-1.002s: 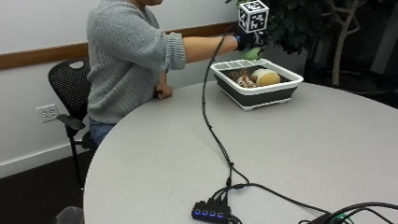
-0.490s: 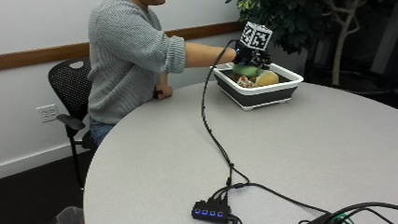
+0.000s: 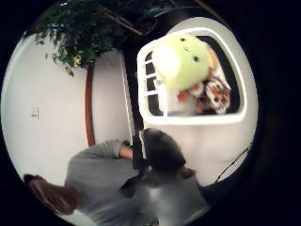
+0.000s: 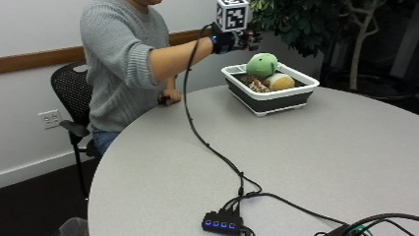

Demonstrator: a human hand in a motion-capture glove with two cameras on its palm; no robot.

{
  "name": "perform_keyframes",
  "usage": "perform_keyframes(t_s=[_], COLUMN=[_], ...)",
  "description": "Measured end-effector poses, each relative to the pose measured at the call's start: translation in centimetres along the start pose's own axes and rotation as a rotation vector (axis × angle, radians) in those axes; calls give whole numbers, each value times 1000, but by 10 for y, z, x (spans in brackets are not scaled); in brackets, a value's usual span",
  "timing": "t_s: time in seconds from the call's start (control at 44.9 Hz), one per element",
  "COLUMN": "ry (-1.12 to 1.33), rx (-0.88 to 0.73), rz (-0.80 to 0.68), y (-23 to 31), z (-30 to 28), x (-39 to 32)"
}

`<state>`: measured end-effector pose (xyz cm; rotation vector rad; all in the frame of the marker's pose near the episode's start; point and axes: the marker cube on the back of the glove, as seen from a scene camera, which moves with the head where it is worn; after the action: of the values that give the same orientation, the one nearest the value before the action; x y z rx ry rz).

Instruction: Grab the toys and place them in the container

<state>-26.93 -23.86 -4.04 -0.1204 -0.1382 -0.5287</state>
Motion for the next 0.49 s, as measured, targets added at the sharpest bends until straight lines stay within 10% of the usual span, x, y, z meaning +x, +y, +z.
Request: perform_keyframes(t_s=[0.49], ry=[238], rx=[57], rz=[421], y=[243], z=[24], x=[112])
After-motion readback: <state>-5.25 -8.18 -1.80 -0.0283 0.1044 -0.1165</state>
